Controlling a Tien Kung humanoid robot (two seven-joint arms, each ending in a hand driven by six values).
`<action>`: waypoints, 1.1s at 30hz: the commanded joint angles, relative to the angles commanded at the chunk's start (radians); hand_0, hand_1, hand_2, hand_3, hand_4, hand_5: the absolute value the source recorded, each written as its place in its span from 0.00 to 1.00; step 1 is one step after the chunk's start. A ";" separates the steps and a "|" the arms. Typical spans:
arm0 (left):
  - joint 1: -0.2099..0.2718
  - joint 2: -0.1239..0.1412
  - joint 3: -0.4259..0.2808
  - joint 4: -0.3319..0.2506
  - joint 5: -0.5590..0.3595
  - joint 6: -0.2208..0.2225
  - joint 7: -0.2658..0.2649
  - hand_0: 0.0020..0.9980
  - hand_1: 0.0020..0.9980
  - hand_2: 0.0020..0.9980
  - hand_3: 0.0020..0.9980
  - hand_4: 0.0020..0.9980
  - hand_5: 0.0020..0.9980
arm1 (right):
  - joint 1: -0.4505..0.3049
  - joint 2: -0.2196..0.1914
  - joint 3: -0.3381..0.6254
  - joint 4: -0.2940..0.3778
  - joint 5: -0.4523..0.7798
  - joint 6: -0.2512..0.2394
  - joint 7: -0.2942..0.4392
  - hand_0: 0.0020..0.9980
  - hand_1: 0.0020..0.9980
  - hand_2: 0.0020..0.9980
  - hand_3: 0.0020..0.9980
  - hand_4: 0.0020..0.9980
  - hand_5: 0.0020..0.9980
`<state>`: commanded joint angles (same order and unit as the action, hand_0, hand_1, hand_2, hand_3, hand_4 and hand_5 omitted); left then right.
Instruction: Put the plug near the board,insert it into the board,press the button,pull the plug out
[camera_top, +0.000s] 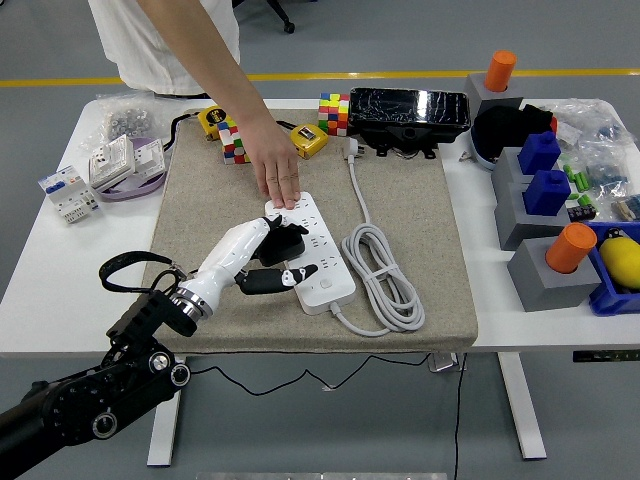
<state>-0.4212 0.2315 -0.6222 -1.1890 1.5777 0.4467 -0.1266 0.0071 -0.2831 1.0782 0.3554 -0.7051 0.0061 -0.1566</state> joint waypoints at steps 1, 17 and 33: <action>0.003 0.005 -0.001 -0.023 -0.006 0.000 -0.006 0.76 0.77 0.75 0.68 0.85 0.41 | 0.000 0.000 0.000 -0.001 0.000 0.000 0.000 0.58 0.64 0.64 0.55 0.90 0.43; 0.003 0.082 0.010 -0.267 0.047 -0.227 0.229 0.11 0.06 0.13 0.74 0.83 0.29 | 0.006 -0.009 -0.013 0.000 0.001 0.001 -0.002 0.58 0.64 0.63 0.56 0.90 0.43; -0.002 0.088 0.023 -0.289 0.046 -0.397 0.413 0.09 0.06 0.12 0.79 0.80 0.26 | 0.004 -0.013 -0.010 0.003 -0.002 0.000 -0.001 0.58 0.64 0.63 0.56 0.90 0.43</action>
<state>-0.4233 0.3197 -0.5992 -1.4784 1.6232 0.0496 0.2861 0.0112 -0.2960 1.0677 0.3589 -0.7071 0.0062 -0.1576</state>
